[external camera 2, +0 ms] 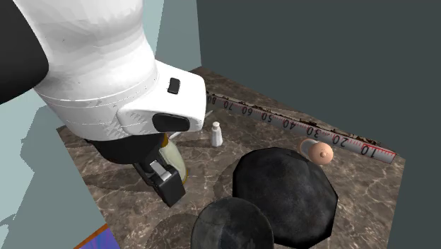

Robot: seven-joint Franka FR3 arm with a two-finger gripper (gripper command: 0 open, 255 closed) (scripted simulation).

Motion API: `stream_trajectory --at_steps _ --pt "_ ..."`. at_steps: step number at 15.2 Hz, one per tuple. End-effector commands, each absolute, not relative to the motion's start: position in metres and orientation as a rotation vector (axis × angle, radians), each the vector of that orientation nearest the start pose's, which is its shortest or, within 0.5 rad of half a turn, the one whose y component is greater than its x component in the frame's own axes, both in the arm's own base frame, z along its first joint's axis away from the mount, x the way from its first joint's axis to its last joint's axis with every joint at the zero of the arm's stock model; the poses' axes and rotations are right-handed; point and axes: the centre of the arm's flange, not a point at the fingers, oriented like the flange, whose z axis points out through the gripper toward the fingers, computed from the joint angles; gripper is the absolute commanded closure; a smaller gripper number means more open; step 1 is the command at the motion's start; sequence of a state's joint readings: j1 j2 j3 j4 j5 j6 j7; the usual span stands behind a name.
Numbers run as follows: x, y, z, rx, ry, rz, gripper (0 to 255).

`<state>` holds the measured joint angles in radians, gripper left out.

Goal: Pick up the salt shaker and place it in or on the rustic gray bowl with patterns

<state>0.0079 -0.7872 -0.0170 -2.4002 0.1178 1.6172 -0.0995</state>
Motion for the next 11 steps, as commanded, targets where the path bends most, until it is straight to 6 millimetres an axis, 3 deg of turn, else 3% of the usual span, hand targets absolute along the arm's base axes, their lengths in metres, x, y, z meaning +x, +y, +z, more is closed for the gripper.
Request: stream_trajectory --at_steps 1,11 --pt "0.31 0.008 0.575 -3.009 -0.136 -0.016 0" --pt "0.39 0.066 0.5 -3.003 -0.153 -0.131 0"
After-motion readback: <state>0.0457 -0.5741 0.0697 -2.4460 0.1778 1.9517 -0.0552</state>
